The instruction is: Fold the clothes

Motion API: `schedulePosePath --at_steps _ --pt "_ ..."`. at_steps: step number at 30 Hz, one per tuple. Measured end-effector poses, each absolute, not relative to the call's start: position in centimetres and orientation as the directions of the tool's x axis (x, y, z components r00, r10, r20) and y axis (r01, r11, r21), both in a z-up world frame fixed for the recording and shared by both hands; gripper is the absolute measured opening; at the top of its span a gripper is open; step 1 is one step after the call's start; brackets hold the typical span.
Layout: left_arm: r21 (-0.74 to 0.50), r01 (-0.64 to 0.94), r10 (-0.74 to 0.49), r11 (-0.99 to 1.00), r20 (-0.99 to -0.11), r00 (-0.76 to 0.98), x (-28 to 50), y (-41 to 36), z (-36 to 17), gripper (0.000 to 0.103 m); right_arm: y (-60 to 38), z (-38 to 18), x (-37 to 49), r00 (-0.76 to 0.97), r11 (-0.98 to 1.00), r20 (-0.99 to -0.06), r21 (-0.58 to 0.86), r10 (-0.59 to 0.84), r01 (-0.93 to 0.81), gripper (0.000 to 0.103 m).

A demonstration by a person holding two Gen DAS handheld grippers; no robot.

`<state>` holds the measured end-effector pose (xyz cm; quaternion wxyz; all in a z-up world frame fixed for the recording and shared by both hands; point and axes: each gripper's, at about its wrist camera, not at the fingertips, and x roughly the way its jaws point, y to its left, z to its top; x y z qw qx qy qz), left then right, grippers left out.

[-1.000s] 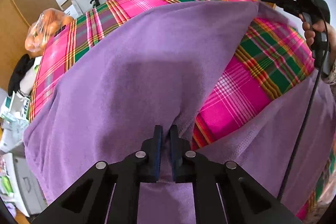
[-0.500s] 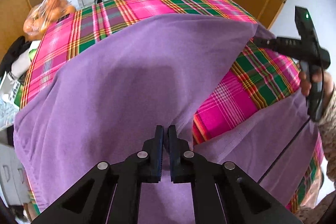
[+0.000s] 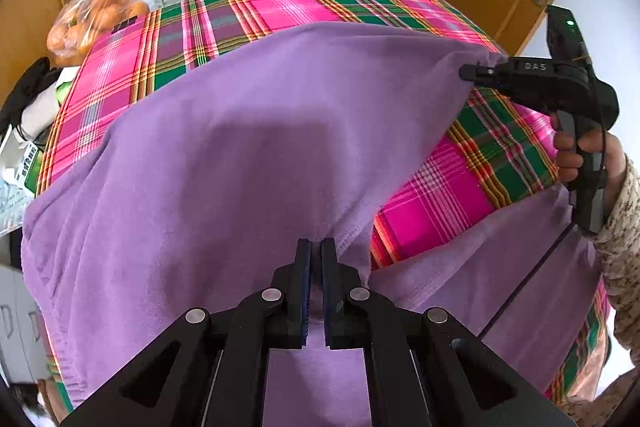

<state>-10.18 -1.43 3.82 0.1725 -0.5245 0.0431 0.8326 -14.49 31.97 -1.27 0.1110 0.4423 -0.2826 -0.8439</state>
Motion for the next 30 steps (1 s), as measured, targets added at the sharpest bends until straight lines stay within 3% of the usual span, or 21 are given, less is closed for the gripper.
schedulePosePath --at_steps 6,12,21,25,30 --pt "-0.109 -0.332 0.241 -0.937 -0.889 -0.390 -9.9 -1.6 4.0 0.005 32.9 0.4 -12.8 -0.607 -0.780 -0.649 0.621 -0.459 -0.074 0.006" --pt "-0.105 -0.331 0.233 -0.938 -0.897 -0.376 -9.7 -1.7 3.8 0.005 32.5 -2.8 -12.5 -0.520 -0.798 -0.743 0.575 -0.420 -0.178 0.006" --pt "-0.105 -0.325 0.240 -0.940 -0.881 -0.407 -10.2 -1.6 5.5 0.005 34.6 -1.6 -10.5 -0.561 -0.833 -0.742 0.530 -0.367 -0.157 0.009" --pt "-0.094 -0.348 0.249 -0.933 -0.867 -0.432 -10.9 0.0 6.6 0.025 35.9 -0.7 -9.6 -0.579 -0.850 -0.742 0.504 -0.338 -0.149 0.009" --pt "-0.047 -0.484 0.267 -0.874 -0.879 -0.396 -11.7 5.4 6.0 0.027 40.7 0.4 -7.9 -0.634 -0.856 -0.747 0.449 -0.202 -0.256 0.015"
